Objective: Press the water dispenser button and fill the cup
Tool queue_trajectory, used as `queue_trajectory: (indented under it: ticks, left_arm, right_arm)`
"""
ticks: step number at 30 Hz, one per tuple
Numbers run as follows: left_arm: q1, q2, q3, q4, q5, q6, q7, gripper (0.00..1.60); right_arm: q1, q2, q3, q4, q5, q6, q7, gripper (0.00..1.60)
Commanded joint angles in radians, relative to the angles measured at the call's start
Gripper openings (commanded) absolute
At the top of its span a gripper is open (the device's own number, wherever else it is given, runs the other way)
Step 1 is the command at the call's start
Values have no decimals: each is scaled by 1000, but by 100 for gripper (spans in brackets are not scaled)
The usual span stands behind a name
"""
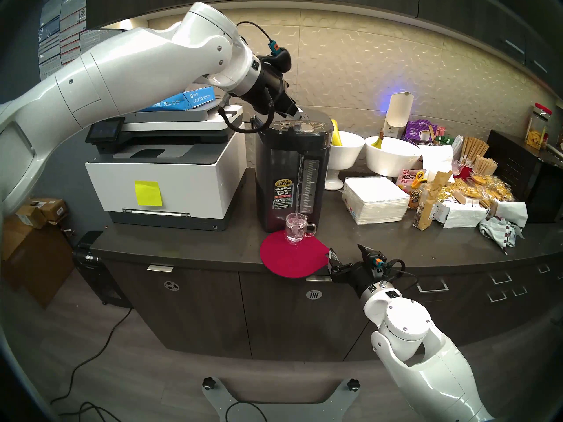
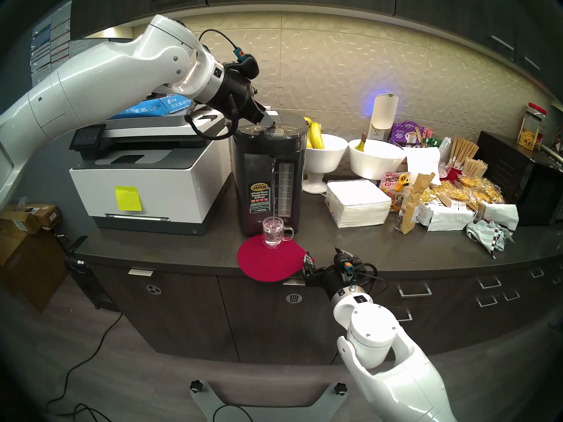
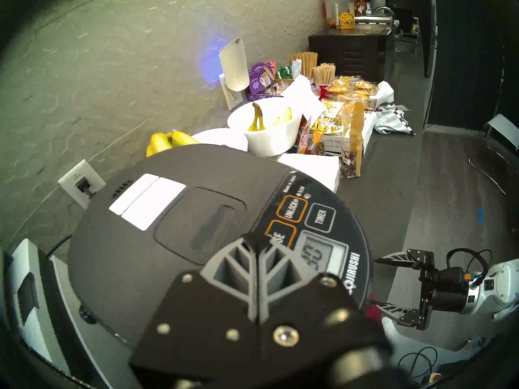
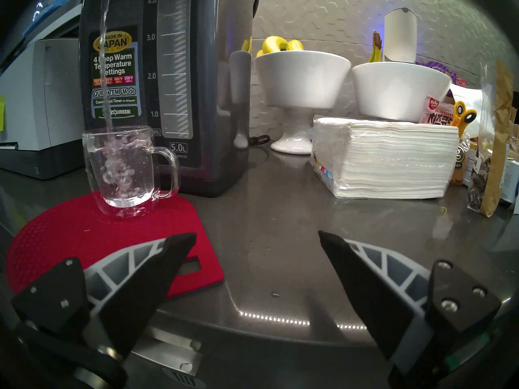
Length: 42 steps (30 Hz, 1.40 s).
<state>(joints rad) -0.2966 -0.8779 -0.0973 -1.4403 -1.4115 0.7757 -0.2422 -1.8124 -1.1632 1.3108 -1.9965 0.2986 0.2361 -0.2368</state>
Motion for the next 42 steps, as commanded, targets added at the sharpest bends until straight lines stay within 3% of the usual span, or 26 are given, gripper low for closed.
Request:
queue_trajectory:
  ticks: [1, 2, 3, 7, 11, 24, 35, 41, 42]
  left_arm:
    - [-124, 50, -146, 19, -7, -23, 23, 0]
    - [-100, 58, -138, 10, -7, -51, 30, 0]
    - [-130, 60, -179, 9, -12, -24, 31, 0]
    - [-156, 84, -205, -40, -43, -19, 49, 0]
    - [-122, 117, -231, -127, -96, 3, 87, 0]
    - [-56, 280, -310, -369, -204, -36, 315, 0]
    - [16, 407, -335, -571, -277, -73, 485, 0]
    - [66, 493, -358, -670, -335, -143, 578, 0]
    - [71, 480, -363, -669, -339, -144, 595, 0]
  right_arm:
    - [7, -2, -1, -15, 0, -3, 2, 160]
    - [7, -3, -1, -15, 0, -3, 2, 160]
    - [7, -3, -1, -15, 0, -3, 2, 160]
    - [7, -3, -1, -17, -1, -3, 3, 160]
    - [6, -3, -1, -20, -1, -2, 3, 160]
    - [6, -5, 0, -17, -3, -3, 5, 160]
    - [7, -7, 1, -15, -5, -3, 6, 160]
    - [7, -8, 1, -15, -6, -3, 7, 160]
    - [7, -8, 2, -15, -6, -3, 7, 160]
